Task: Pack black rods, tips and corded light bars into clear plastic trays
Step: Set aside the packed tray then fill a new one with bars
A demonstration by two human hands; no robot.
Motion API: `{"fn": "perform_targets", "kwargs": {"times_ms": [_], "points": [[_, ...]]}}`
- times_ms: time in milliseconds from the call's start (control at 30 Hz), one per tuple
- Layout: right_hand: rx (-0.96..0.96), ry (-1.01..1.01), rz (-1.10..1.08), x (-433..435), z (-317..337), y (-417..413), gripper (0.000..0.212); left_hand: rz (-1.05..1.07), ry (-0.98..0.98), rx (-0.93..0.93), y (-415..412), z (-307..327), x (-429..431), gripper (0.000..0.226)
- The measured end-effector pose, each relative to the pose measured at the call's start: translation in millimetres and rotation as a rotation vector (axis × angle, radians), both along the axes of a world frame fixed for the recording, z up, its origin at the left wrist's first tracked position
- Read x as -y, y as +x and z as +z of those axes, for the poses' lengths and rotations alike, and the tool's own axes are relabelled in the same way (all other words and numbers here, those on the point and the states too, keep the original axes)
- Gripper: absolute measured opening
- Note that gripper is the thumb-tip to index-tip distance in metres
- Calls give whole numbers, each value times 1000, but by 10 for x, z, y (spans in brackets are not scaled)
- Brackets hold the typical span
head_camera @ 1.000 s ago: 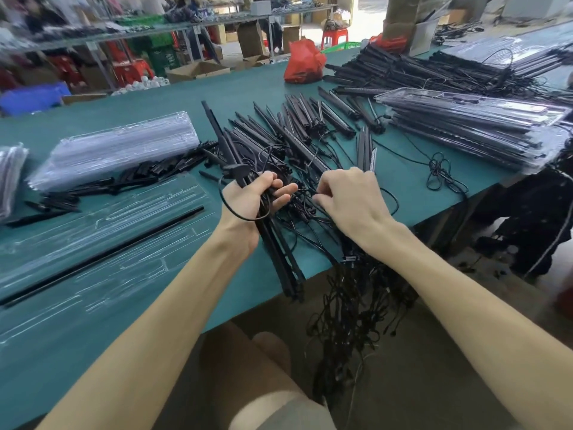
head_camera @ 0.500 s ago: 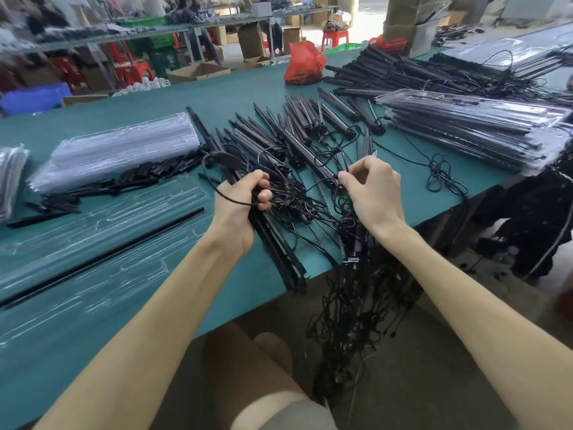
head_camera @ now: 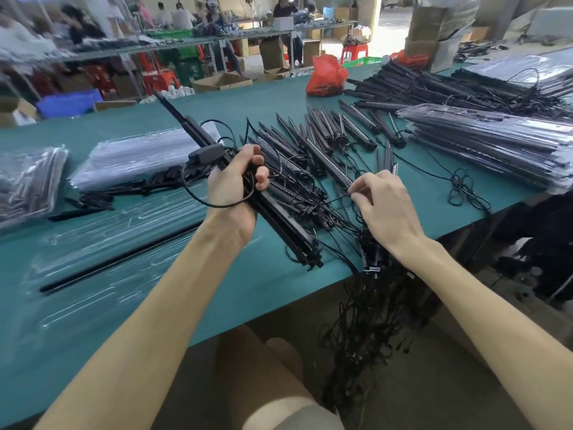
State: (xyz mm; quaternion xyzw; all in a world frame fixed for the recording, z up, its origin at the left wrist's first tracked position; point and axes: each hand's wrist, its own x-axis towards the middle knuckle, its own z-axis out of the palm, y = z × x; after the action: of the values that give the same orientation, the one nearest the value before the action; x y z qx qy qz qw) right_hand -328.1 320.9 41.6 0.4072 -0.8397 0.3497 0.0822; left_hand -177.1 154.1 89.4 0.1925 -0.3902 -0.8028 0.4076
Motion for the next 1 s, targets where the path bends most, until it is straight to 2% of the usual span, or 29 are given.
{"fn": "perform_targets", "kwargs": {"times_ms": [133, 200, 267, 367, 467, 667, 800, 867, 1000], "points": [[31, 35, 270, -27, 62, 112, 27, -28, -6, -31, 2, 34, -41, 7], [75, 86, 369, -31, 88, 144, 22, -33, 10, -59, -4, 45, -58, 8], [89, 69, 366, -25, 107, 136, 12, -35, 33, -82, -20, 45, -70, 11], [79, -39, 259, 1, 207, 82, 13, -22, 11, -30, -48, 11, -88, 9], [36, -44, 189, 3, 361, -8, 14, -53, -43, 65, -74, -66, -148, 6], [164, -118, 176, -117, 494, -96, 12, -158, -93, 143, -171, -162, -317, 7], [373, -346, 205, -162, 694, -94, 9, -191, -116, 201, -266, -188, -435, 12], [362, -402, 252, -104, 901, -69, 9, -191, -127, 226, -306, -190, -492, 14], [331, -360, 345, 122, 1148, 73, 17, -160, -74, 163, -357, -138, -523, 13]]}}
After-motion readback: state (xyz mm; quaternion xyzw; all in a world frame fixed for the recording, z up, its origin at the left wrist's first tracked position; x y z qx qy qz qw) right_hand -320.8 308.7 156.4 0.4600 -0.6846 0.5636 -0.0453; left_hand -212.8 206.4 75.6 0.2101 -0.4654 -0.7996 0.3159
